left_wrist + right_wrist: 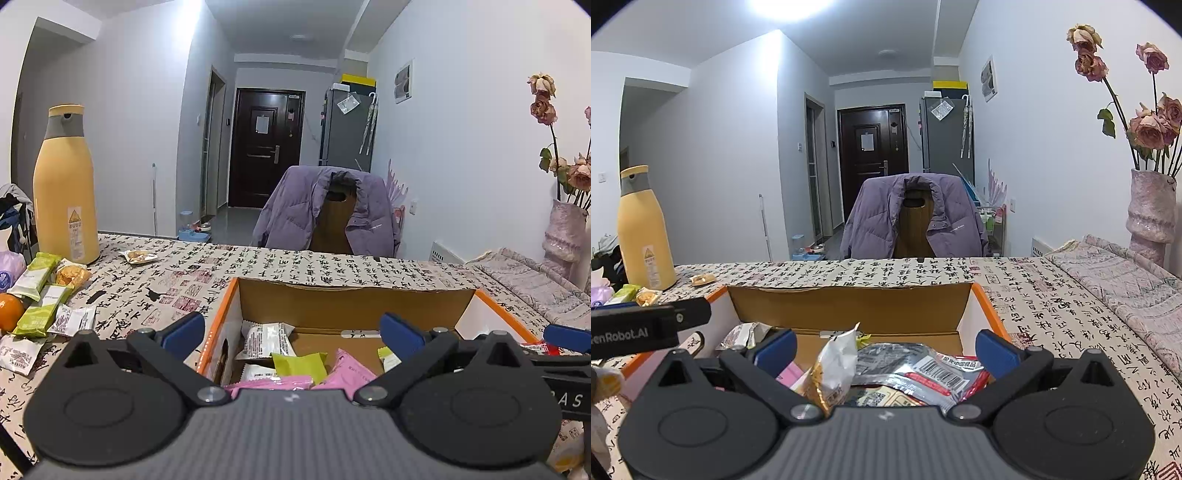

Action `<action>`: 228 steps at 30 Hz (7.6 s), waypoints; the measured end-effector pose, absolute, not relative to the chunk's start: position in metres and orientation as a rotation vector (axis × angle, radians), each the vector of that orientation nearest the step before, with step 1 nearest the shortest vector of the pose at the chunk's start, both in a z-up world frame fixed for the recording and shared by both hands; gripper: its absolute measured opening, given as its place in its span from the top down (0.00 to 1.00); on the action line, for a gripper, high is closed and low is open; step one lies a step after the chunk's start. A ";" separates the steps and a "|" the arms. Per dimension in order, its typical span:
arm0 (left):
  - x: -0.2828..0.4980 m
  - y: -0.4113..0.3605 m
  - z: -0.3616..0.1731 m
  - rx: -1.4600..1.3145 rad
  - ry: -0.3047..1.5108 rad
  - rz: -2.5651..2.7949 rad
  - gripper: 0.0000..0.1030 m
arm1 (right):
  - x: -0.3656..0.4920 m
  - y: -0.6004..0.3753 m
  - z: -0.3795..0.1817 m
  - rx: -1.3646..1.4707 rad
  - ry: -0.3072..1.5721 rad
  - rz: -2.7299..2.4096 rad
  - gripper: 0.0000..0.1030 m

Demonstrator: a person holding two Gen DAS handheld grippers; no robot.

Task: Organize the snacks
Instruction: 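Withdraw both grippers from the box back toward the cracker packets, then grasp a white-and-gold cracker packet with the right gripper, then grasp a white cracker packet with the left gripper while the right holds its packet, then carry both held cracker packets over the box and open both grippers inside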

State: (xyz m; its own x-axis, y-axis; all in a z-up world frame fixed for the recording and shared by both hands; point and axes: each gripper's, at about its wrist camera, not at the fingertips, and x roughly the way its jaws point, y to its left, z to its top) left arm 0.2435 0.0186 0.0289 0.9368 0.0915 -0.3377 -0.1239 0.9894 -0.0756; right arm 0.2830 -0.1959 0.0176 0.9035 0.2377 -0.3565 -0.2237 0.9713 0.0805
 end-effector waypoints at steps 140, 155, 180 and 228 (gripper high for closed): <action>0.167 0.009 -0.034 -0.059 0.704 0.200 0.33 | 0.157 -0.267 -0.042 0.129 0.545 0.274 0.88; 0.143 0.002 -0.021 -0.029 0.615 0.171 0.55 | 0.155 -0.267 -0.041 0.130 0.538 0.291 0.88; 0.144 0.004 0.064 -0.052 0.397 0.094 0.55 | 0.183 -0.247 0.038 0.040 0.355 0.296 0.88; 0.258 0.020 0.035 -0.101 0.337 0.095 0.00 | 0.307 -0.204 0.018 0.034 0.363 0.279 0.03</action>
